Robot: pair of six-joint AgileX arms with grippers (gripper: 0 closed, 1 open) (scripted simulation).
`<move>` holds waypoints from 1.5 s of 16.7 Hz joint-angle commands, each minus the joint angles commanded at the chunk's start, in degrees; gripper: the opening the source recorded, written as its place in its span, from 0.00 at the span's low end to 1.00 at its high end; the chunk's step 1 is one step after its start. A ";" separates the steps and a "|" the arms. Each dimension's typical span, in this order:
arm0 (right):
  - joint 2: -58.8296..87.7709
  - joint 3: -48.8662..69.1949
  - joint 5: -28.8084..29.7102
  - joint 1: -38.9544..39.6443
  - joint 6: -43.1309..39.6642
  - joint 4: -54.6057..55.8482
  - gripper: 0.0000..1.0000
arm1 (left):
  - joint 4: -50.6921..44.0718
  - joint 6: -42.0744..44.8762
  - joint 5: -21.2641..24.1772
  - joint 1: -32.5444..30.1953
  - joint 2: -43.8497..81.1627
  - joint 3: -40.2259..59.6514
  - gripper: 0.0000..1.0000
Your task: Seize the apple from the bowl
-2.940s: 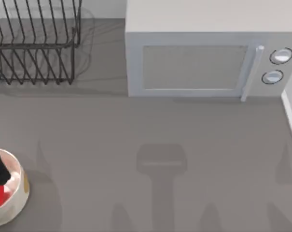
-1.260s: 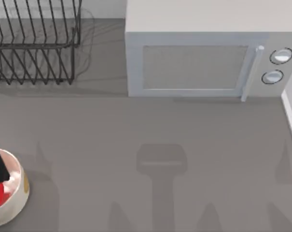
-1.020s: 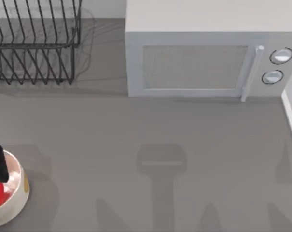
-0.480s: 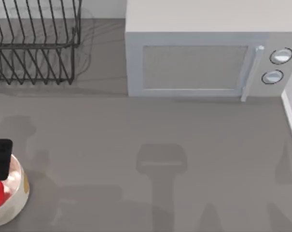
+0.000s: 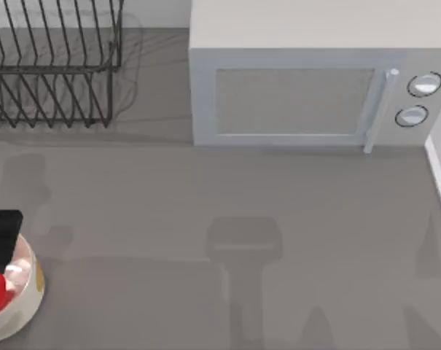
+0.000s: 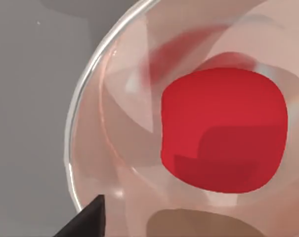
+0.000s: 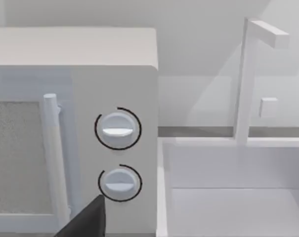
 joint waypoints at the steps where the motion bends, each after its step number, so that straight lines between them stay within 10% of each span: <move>1: 0.00 0.00 0.00 0.00 0.00 0.00 1.00 | 0.00 0.00 0.00 0.00 0.00 0.00 1.00; 21: 0.00 0.00 0.00 0.00 0.00 0.00 1.00 | 29.59 0.46 0.00 0.24 13.79 -15.80 1.00; 25: 0.00 0.00 0.00 0.00 0.00 0.00 1.00 | 29.59 0.46 0.00 0.24 13.79 -15.80 0.70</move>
